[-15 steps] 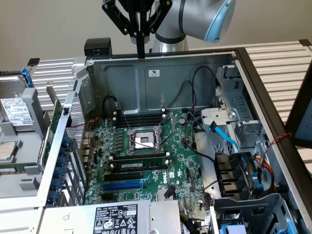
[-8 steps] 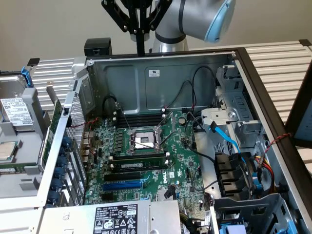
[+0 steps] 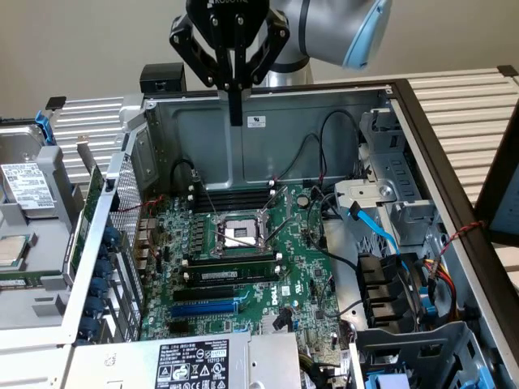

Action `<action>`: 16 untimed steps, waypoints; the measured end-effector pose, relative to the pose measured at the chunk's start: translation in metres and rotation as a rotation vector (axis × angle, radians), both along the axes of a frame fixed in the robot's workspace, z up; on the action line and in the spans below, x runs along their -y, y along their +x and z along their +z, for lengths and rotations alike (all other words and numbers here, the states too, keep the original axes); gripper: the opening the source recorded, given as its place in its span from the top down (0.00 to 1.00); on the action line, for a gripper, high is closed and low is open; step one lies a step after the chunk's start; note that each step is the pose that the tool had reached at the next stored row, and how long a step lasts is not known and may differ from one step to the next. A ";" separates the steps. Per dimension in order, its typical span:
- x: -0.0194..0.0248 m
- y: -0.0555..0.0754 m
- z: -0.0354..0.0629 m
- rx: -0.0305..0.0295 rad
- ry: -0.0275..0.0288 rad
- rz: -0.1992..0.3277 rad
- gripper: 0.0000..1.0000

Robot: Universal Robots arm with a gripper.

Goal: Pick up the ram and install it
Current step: 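Reach for the ram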

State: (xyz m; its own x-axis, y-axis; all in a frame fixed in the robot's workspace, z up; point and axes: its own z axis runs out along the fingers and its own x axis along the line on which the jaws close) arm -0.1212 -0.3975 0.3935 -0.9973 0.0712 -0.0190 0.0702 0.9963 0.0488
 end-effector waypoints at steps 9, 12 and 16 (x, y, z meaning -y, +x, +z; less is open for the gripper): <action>0.0013 0.000 -0.0009 -0.0001 -0.0001 0.000 0.90; 0.0012 0.000 -0.0008 0.0000 -0.0001 0.000 0.90; -0.0008 0.000 -0.0009 0.0000 -0.0001 0.000 0.90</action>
State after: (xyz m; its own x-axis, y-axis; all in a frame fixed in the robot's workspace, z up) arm -0.1212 -0.3967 0.3926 -0.9973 0.0712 -0.0190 0.0702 0.9963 0.0487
